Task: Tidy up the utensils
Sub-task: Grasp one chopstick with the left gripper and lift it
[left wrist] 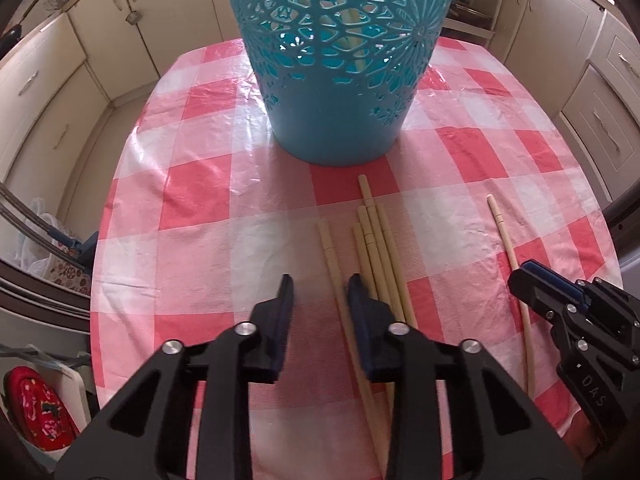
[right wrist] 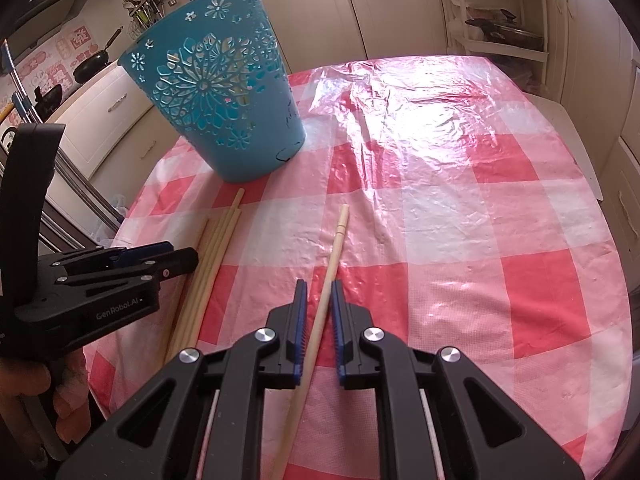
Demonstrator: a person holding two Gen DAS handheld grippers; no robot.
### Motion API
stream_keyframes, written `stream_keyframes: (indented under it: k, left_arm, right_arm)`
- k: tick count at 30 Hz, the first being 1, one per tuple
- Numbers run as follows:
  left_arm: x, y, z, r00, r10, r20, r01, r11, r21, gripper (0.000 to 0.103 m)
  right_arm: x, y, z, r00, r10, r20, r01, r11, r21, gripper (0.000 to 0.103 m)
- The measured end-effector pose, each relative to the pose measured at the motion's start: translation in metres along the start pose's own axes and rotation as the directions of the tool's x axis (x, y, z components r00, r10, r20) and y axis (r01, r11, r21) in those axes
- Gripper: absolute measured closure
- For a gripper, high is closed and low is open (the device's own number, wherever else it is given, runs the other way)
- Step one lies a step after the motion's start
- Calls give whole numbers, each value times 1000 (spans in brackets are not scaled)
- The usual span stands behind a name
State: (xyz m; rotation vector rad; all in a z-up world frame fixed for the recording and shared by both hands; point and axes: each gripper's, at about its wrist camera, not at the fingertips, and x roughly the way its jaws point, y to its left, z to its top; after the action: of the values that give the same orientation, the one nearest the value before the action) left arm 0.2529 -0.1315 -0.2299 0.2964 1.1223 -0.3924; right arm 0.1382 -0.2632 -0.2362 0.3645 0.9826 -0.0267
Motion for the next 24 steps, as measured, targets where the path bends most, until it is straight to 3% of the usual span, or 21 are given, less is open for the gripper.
stream_keyframes:
  k: [1,2,9,17,20,24]
  left_arm:
    - [0,-2,1,1000,-14,-5,14,1000,5,96]
    - [0,-3,2,1000,-17,-8,17,1000,6,98]
    - [-2,6,1,997,-72,-19,71,997,-30,98]
    - [-34,11,6,991,-131,38,132,991,-26,98]
    - [-58,12,12,975,-209,68,212,977,-25,98]
    - [-116,14,33,932,-312,183,315,949,10,98]
  right_arm:
    - [0,0,0,1000,0,0,0,1000,-1,90]
    - [0,1,0,1000,-1,1,1,1000,-2,90]
    - [2,3,1,1000,-2,3,2,1000,-8,90]
    - [3,5,2,1000,-7,5,7,1000,-20,90]
    - [3,6,3,1000,-9,7,9,1000,-26,89]
    - [4,6,4,1000,0,6,0,1000,-22,86]
